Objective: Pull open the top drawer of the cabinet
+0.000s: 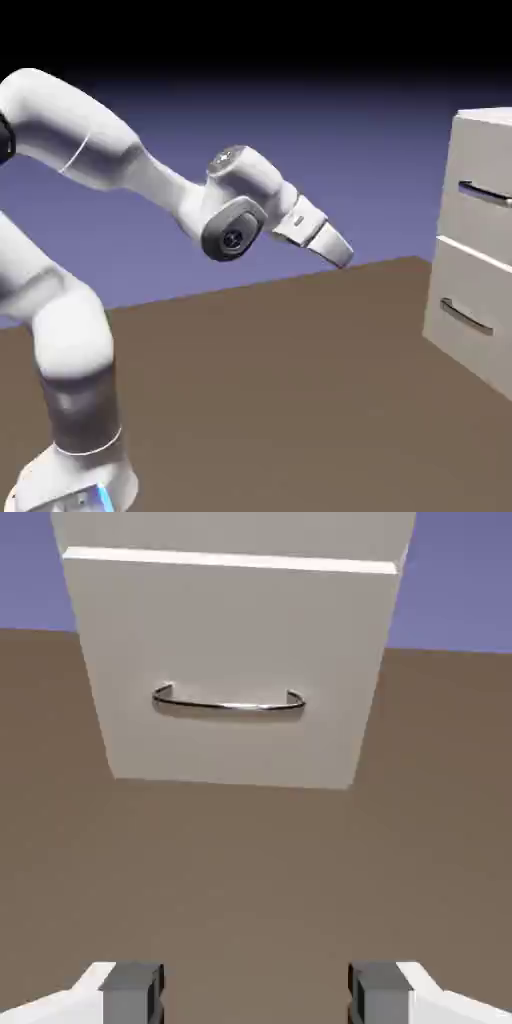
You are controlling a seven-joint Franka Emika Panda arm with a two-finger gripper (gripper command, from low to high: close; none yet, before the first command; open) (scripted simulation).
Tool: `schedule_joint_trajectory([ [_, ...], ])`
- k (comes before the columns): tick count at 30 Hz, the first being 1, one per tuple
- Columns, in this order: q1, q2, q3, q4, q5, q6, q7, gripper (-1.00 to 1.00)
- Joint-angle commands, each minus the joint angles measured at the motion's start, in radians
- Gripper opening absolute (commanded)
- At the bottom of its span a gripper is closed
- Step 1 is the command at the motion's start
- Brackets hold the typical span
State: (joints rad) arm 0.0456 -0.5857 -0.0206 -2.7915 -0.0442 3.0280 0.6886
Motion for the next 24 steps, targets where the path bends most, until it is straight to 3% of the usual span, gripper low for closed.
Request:
schedule_joint_trajectory([
  [1, 0.028, -0.013, -0.017, 0.015, -0.037, -0.007, -0.044, 0.00],
  [24, 0.669, -0.312, -0.411, 0.368, -0.878, -0.179, -1.044, 0.00],
])
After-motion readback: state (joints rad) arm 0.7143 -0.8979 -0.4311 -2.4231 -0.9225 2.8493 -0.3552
